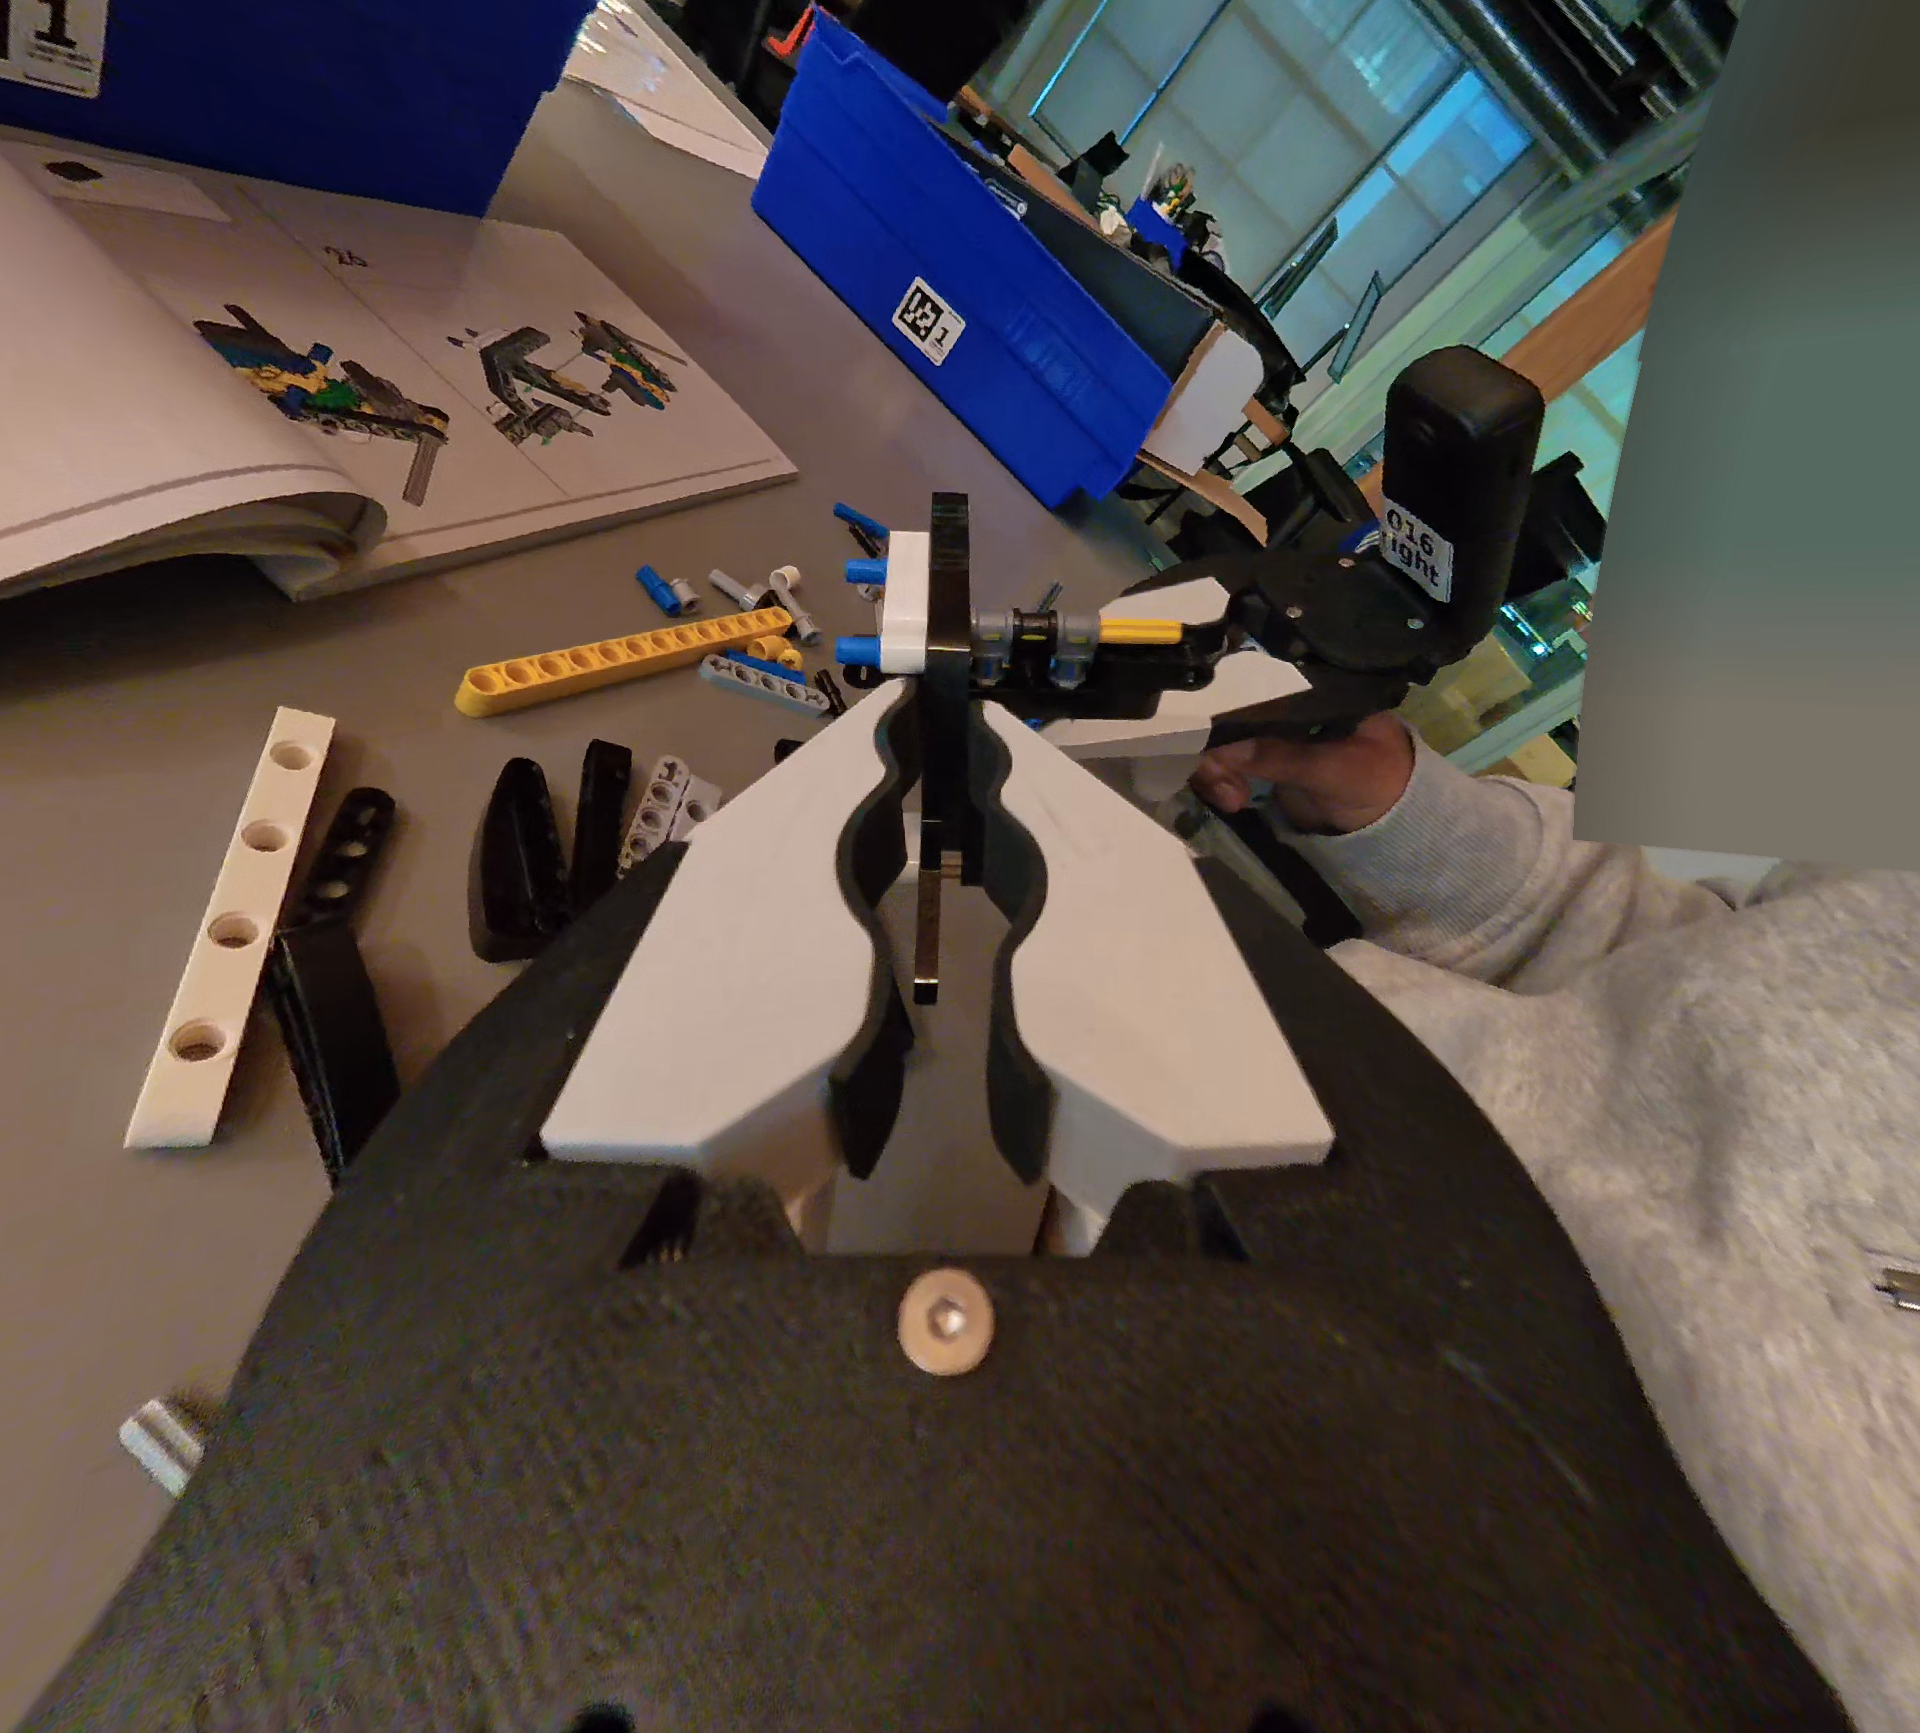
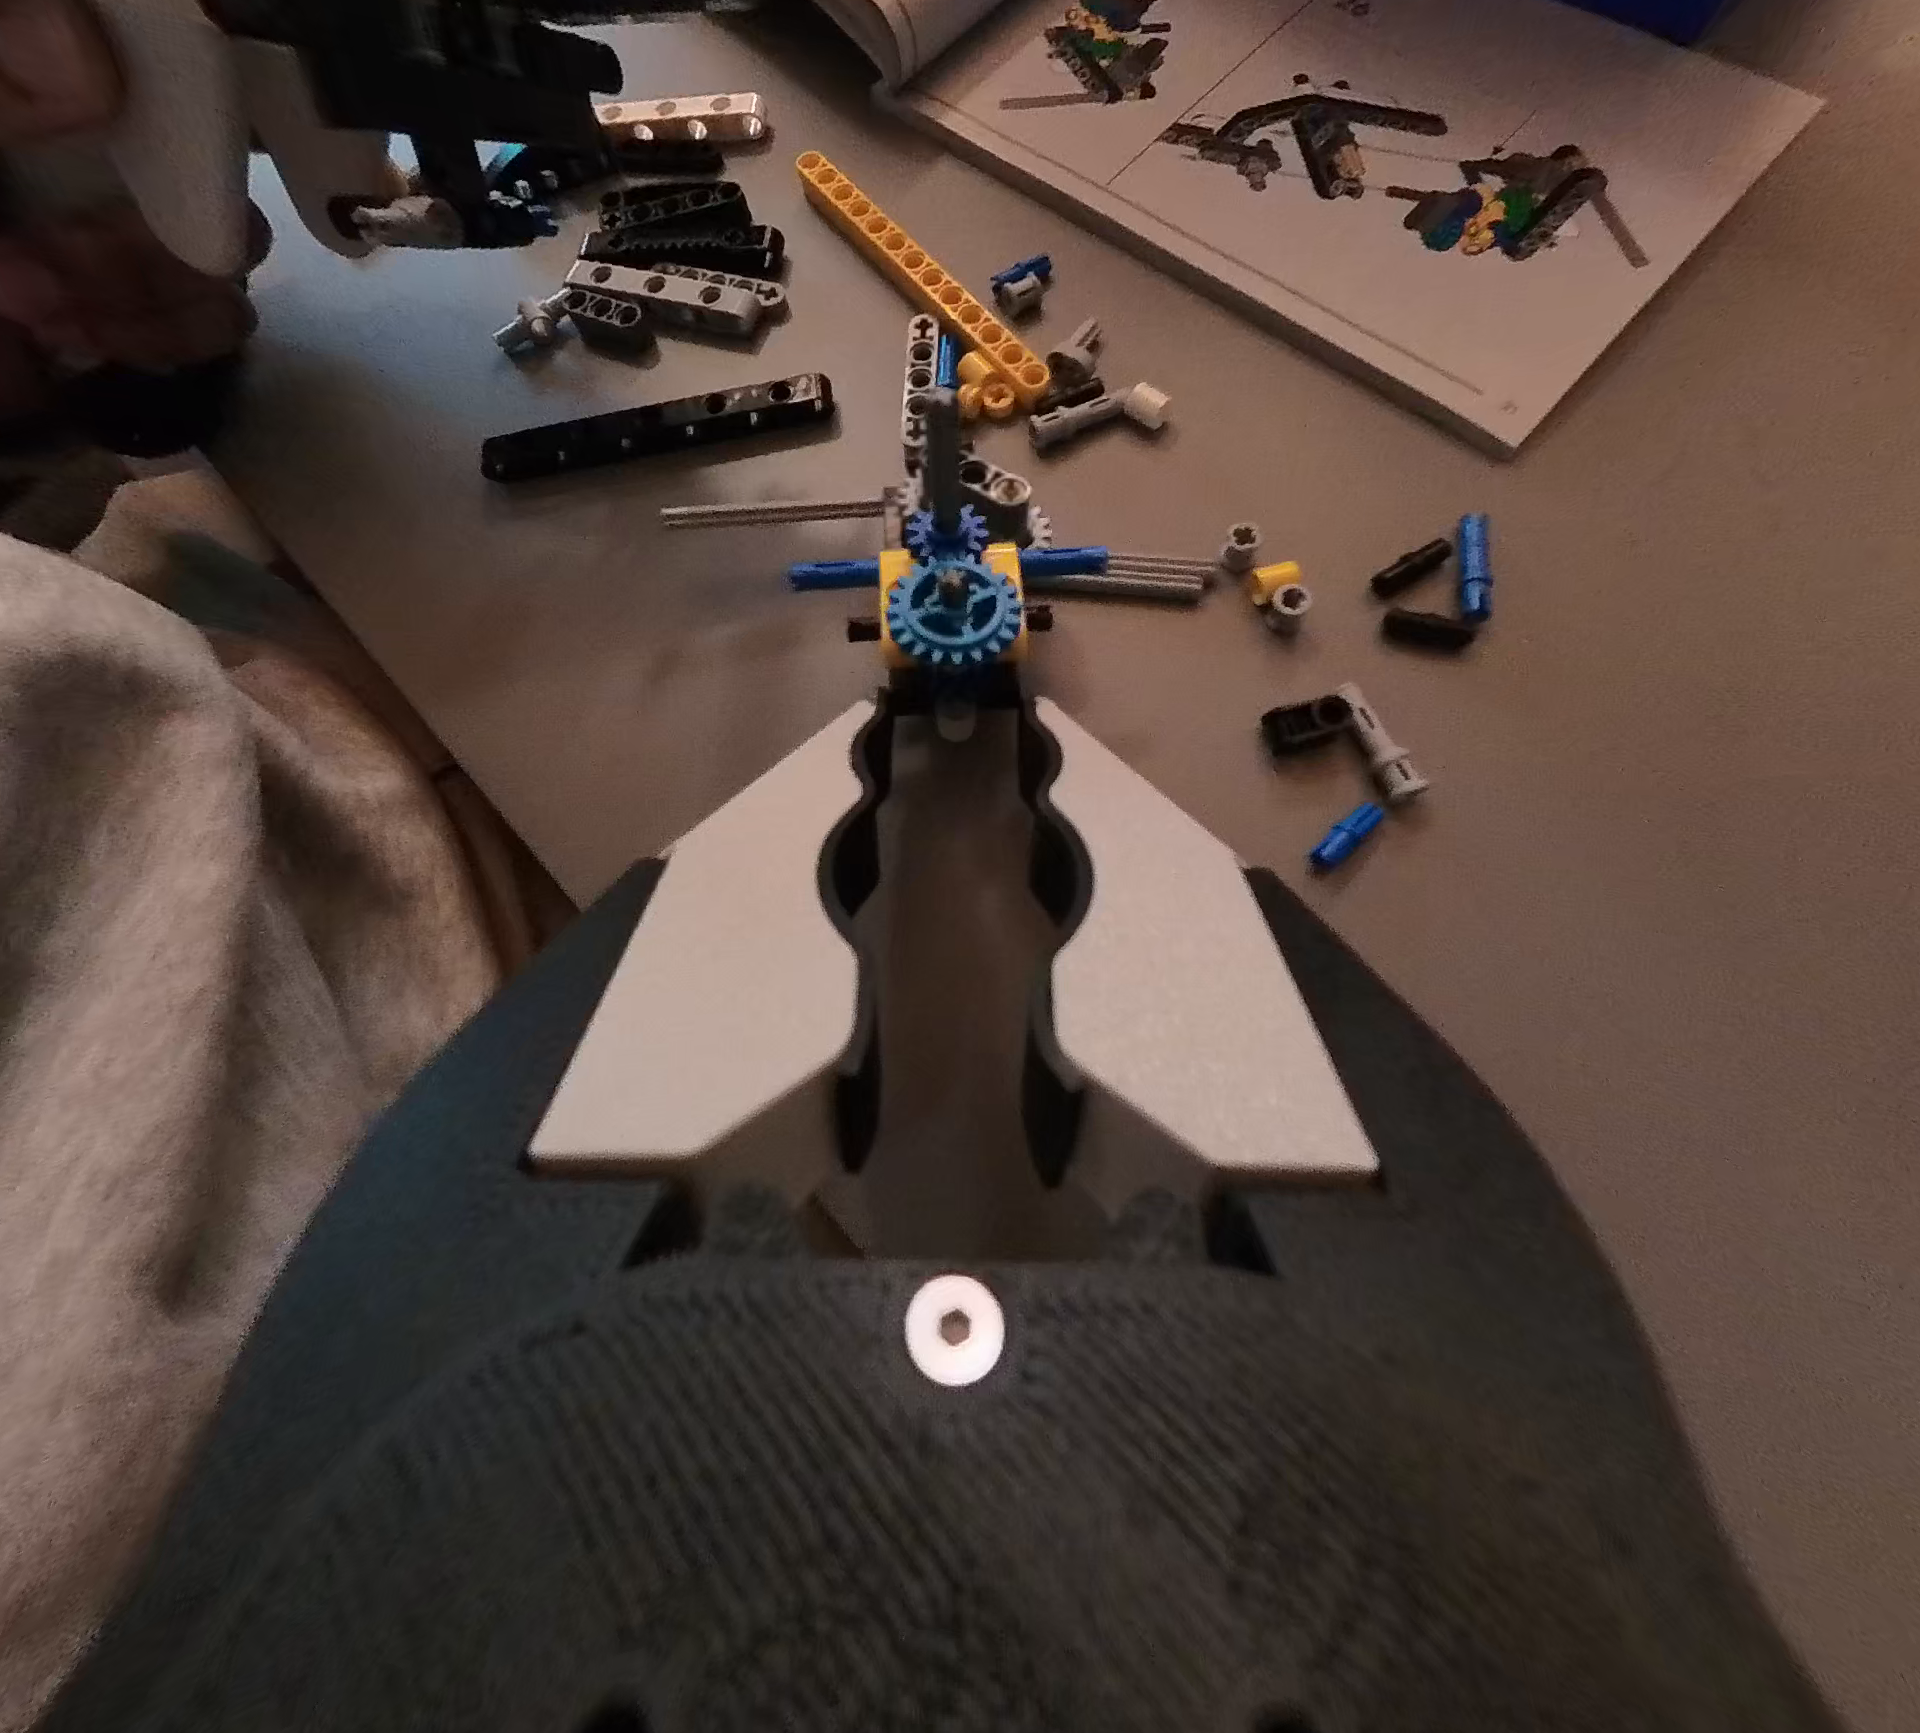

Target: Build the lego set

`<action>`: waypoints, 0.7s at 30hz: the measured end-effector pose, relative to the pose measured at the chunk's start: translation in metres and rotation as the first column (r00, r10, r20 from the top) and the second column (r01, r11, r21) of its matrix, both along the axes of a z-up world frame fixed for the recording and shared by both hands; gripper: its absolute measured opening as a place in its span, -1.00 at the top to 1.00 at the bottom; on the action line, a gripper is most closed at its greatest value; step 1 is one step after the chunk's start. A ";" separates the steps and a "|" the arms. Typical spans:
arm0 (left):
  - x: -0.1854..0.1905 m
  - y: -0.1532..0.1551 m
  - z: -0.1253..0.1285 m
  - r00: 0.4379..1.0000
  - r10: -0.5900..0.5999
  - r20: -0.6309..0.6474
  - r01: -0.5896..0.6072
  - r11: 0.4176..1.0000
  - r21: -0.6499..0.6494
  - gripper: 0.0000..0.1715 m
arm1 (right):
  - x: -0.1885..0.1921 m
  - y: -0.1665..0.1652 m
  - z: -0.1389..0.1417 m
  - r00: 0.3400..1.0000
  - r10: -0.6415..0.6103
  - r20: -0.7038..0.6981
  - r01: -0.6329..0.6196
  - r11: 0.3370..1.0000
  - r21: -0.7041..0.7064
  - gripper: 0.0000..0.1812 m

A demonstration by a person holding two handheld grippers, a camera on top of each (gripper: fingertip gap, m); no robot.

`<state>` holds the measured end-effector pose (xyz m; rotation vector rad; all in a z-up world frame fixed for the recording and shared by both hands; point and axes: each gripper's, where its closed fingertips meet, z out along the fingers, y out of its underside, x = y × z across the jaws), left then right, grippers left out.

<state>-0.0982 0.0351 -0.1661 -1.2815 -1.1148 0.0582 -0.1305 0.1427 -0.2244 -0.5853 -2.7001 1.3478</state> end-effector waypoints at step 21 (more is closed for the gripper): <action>-0.001 0.002 -0.001 1.000 -0.003 0.009 0.003 1.000 -0.005 0.95 | 0.010 0.005 -0.003 0.991 0.136 -0.009 -0.136 0.991 -0.003 0.75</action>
